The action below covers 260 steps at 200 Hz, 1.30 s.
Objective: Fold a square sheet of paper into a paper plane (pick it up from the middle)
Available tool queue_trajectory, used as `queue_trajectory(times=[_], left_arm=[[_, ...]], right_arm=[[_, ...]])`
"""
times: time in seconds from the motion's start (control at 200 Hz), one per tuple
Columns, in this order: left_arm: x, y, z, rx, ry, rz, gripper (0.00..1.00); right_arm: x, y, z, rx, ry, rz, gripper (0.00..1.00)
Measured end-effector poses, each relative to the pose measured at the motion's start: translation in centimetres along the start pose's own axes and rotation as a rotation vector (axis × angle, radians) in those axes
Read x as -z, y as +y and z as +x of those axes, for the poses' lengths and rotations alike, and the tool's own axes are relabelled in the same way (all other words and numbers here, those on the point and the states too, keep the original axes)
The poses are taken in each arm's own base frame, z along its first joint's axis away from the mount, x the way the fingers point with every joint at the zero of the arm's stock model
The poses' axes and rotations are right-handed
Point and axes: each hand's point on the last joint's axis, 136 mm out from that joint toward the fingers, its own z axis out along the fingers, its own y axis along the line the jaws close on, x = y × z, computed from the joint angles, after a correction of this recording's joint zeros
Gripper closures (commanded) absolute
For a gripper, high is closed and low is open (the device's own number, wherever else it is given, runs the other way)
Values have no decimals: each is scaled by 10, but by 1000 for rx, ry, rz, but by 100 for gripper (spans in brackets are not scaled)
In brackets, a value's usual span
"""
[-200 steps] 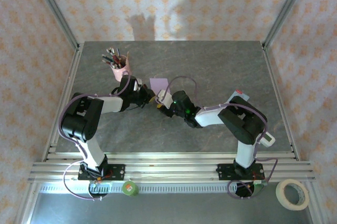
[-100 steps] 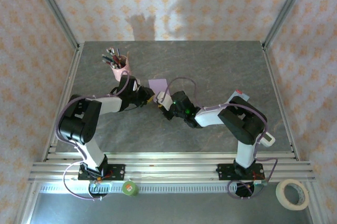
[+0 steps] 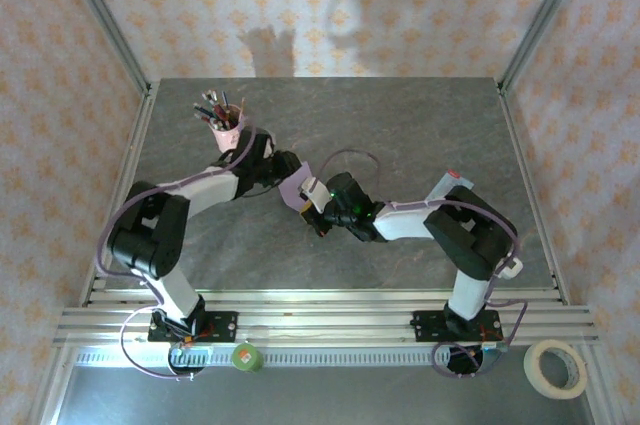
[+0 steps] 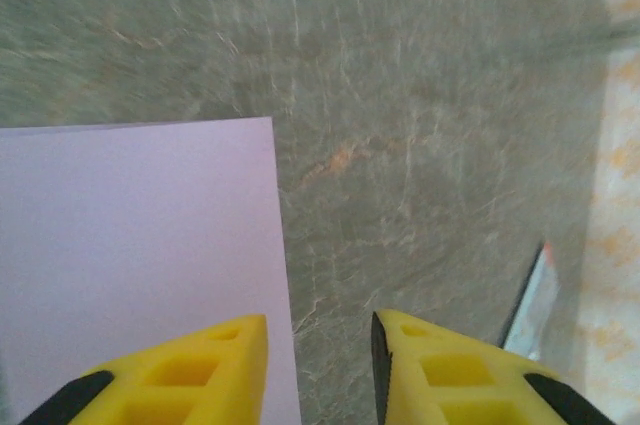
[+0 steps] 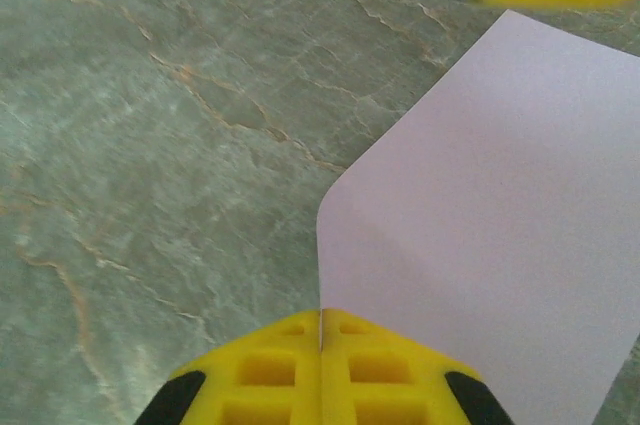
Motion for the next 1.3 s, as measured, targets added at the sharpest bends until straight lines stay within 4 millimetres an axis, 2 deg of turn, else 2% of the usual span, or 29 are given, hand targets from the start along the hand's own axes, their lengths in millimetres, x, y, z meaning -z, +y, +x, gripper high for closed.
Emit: queue_trajectory(times=[0.075,0.17,0.395,0.586,0.806,1.116,1.301], left_arm=[[-16,1,10,-30,40,-25,72],[-32,12,18,-47,81,-74,76],[-50,37,28,-67,143,-155,80],[-56,31,29,-116,158,-159,81],[-58,30,30,-146,169,-162,83],[-58,30,30,-162,178,-162,84],[-60,29,30,-175,186,-160,85]], right_arm=[[3,5,-4,-50,-9,-25,100],[4,9,-6,-111,-12,-50,100],[5,8,-4,-239,1,-62,100],[8,-4,-2,-329,3,-51,100],[6,-15,11,-416,44,-30,100],[2,-37,24,-466,74,86,100],[3,-46,23,-467,67,139,100]])
